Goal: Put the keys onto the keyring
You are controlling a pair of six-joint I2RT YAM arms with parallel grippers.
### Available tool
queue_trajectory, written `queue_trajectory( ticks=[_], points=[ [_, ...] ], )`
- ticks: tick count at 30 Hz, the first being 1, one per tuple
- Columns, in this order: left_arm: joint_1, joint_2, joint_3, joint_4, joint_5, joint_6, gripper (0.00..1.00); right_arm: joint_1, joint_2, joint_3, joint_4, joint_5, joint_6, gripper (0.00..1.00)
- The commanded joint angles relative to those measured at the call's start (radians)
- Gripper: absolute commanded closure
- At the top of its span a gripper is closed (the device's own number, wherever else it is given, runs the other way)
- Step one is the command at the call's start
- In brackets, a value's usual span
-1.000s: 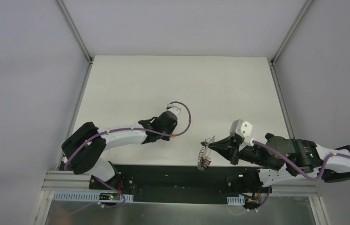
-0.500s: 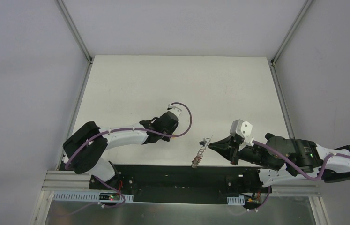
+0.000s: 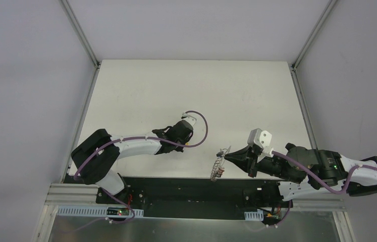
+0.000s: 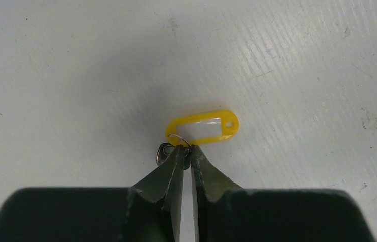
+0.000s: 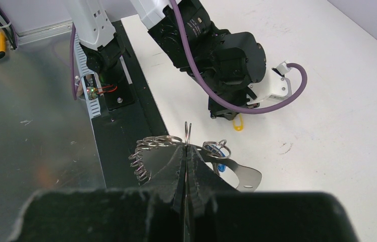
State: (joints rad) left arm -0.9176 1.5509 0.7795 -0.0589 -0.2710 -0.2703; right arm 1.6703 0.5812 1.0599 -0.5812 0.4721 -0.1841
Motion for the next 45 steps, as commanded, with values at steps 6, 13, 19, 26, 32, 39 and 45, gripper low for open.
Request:
queue_trajectory(
  ticks=[6, 13, 19, 26, 32, 39, 45],
  points=[
    [-0.012, -0.02, 0.032, -0.015, -0.004, 0.031, 1.0, -0.003, -0.01, 0.003, 0.062, 0.02, 0.01, 1.0],
    [-0.015, -0.157, 0.013, -0.019, 0.038, 0.073, 1.0, -0.003, -0.007, 0.007, 0.06, 0.023, 0.011, 1.0],
    [-0.015, -0.258, -0.002, -0.03, 0.105, 0.096, 1.0, -0.003, 0.0, 0.011, 0.061, 0.015, 0.012, 1.0],
    [-0.017, -0.384, -0.016, -0.041, 0.187, 0.124, 1.0, -0.003, 0.021, 0.024, 0.029, -0.029, 0.002, 1.0],
    [-0.017, -0.507, -0.022, -0.056, 0.337, 0.156, 1.0, -0.003, 0.023, 0.011, 0.012, -0.105, -0.015, 1.0],
    [-0.017, -0.627, -0.009, -0.072, 0.5, 0.16, 1.0, -0.003, 0.04, 0.02, 0.013, -0.216, -0.053, 1.0],
    [-0.017, -0.706, 0.021, -0.106, 0.636, 0.169, 1.0, -0.003, 0.101, 0.039, 0.012, -0.288, -0.107, 1.0]
  ],
)
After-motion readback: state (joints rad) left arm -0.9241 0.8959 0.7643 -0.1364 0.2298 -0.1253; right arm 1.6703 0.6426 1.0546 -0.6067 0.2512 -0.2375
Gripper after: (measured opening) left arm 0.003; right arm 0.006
